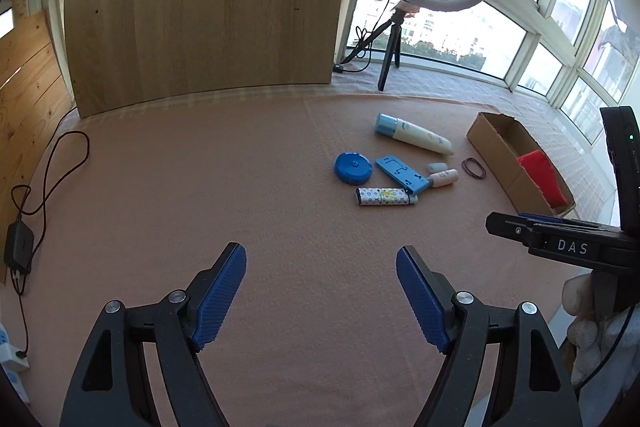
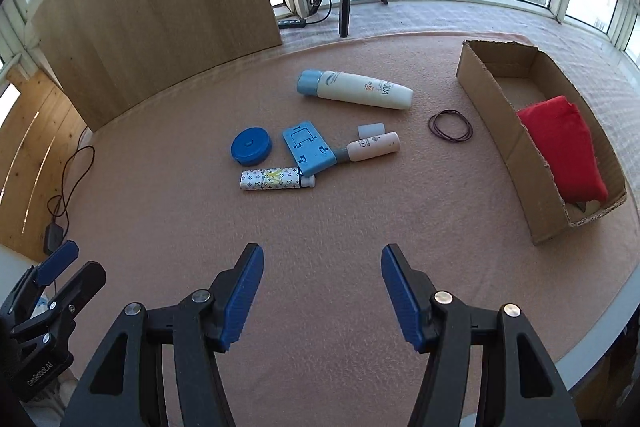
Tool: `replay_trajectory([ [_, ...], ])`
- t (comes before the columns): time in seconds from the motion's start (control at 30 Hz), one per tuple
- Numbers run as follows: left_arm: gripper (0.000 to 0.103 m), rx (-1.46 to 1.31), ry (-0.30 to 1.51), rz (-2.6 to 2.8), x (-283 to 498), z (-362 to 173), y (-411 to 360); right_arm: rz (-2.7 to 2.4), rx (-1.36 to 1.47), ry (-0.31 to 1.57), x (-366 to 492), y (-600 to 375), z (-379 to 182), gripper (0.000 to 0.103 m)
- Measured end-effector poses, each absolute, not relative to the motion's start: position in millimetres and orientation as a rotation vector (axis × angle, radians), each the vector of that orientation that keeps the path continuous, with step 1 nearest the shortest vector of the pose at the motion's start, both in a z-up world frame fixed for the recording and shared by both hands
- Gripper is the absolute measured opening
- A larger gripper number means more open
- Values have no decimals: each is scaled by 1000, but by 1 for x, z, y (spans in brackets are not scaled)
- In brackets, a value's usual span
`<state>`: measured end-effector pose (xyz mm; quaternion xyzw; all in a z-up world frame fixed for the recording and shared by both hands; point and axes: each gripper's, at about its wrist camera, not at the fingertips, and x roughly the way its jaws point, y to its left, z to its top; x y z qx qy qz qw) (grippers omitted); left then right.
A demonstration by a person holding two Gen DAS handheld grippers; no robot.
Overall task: Organize objects
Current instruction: 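Withdraw the right gripper from the box toward the remaining items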
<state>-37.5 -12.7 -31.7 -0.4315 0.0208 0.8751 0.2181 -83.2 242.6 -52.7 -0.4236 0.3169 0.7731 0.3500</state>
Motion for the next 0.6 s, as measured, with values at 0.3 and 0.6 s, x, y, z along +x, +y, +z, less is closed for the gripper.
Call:
replay_trajectory([
  [0.3, 81, -1184, 29, 2402, -43, -30, -34, 1924, -1070, 887, -79, 236, -52, 57],
  [0.6, 81, -1175, 42, 2390, -45, -25, -11, 1961, -1049, 919, -70, 248, -50, 57],
])
